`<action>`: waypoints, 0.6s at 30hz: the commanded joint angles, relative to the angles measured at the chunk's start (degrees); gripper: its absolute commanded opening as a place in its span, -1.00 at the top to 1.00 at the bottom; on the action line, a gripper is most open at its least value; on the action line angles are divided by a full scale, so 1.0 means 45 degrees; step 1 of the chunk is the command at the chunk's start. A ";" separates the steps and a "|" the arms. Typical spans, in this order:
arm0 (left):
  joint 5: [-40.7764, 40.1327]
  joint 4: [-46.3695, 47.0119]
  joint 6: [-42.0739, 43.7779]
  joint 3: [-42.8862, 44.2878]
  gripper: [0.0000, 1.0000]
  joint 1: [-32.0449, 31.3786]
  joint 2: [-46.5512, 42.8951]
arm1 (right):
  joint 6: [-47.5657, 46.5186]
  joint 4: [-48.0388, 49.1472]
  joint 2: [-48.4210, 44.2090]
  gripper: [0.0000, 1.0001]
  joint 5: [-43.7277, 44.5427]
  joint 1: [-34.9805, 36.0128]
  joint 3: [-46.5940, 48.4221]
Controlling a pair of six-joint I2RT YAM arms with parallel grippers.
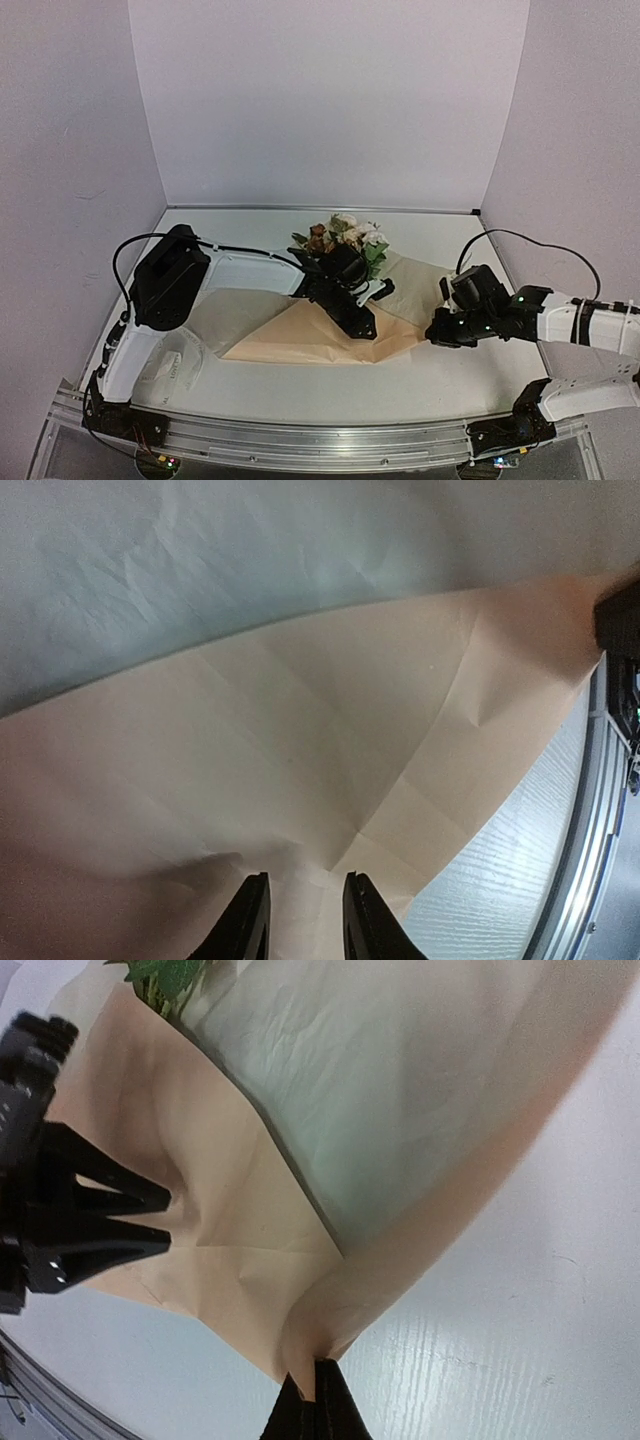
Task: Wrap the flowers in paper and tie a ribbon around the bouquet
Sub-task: Press the fold line on the 1/4-folded wrapping paper.
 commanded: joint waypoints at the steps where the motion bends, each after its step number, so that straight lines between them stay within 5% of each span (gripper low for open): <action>1: 0.1287 0.0772 -0.0282 0.0417 0.47 0.0253 -0.0797 | -0.1012 -0.1040 -0.0214 1.00 0.0487 0.0245 0.0620; 8: 0.2247 0.2573 -0.1682 -0.2366 0.45 0.1280 -0.2992 | -0.1720 -0.1887 -0.0476 1.00 0.1626 0.0330 0.0776; 18: 0.4790 0.3084 -0.1053 -0.0737 0.52 0.1274 -0.1311 | -0.1968 -0.1778 -0.0256 1.00 0.1137 0.0422 0.1023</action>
